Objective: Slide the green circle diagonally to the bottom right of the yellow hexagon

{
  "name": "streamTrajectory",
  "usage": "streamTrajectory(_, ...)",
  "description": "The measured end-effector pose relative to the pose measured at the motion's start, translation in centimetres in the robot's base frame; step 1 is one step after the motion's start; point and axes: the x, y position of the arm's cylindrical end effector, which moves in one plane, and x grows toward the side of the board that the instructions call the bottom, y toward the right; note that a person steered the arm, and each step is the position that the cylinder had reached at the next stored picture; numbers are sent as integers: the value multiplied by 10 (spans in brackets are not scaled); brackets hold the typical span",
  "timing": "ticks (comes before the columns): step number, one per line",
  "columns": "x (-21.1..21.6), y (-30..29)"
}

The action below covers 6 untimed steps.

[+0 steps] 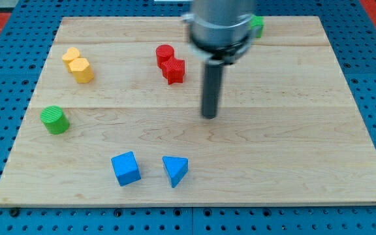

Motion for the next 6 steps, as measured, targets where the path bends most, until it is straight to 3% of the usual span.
streamTrajectory(1, 46, -82)
streamTrajectory(2, 80, -201)
streamTrajectory(3, 68, -279)
streamTrajectory(4, 29, -250)
streamTrajectory(5, 10, -162)
streamTrajectory(6, 21, -157)
